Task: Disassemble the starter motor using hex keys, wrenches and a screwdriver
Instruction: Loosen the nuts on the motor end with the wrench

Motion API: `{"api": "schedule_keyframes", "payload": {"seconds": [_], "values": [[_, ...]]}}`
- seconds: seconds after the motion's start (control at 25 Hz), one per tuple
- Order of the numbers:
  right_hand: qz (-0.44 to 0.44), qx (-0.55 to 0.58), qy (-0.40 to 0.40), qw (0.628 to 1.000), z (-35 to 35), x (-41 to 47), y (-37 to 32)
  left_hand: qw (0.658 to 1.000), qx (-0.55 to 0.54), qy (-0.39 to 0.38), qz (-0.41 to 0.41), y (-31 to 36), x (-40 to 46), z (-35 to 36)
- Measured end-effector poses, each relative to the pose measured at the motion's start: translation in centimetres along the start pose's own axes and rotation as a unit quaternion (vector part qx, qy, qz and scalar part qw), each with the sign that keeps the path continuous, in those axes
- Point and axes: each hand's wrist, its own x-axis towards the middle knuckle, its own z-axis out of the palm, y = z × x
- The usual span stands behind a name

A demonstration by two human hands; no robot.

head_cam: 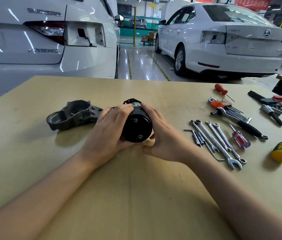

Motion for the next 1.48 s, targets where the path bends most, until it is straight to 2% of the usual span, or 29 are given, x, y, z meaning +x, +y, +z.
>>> {"api": "schedule_keyframes", "payload": {"seconds": [0.08, 0.16, 0.24, 0.36, 0.44, 0.76, 0.96, 1.16, 1.48], "values": [[0.027, -0.032, 0.013, 0.999, -0.8, 0.1, 0.5, 1.0, 0.009, 0.011, -0.01, 0.1, 0.0, 0.0], [0.093, -0.092, 0.096, 0.987, -2.0, 0.3, 1.9, 1.0, 0.011, 0.013, -0.015, 0.1, 0.0, 0.0], [0.199, -0.156, 0.167, 0.953, -4.0, 0.2, 4.0, 1.0, 0.014, 0.015, -0.014, 0.1, 0.0, 0.0], [0.338, -0.227, 0.15, 0.901, -7.2, -0.9, 6.9, 0.999, 0.026, 0.023, -0.006, 0.1, -0.2, 0.1], [0.382, -0.227, 0.127, 0.887, -8.3, -1.7, 7.9, 0.999, 0.033, 0.024, -0.001, 0.1, -0.2, 0.1], [0.424, -0.144, 0.129, 0.885, -9.9, -2.6, 9.0, 0.998, 0.051, 0.025, 0.006, 0.1, -0.2, 0.2], [0.463, -0.174, 0.184, 0.849, -12.0, -4.2, 9.3, 0.998, 0.055, 0.026, 0.01, 0.0, -0.2, 0.2], [0.492, -0.181, 0.147, 0.839, -11.8, -4.0, 9.0, 0.998, 0.057, 0.026, 0.009, -0.1, -0.2, 0.4], [0.484, -0.206, 0.09, 0.846, -10.9, -3.6, 9.1, 0.998, 0.053, 0.036, 0.002, 0.0, -0.1, 0.4]]}}
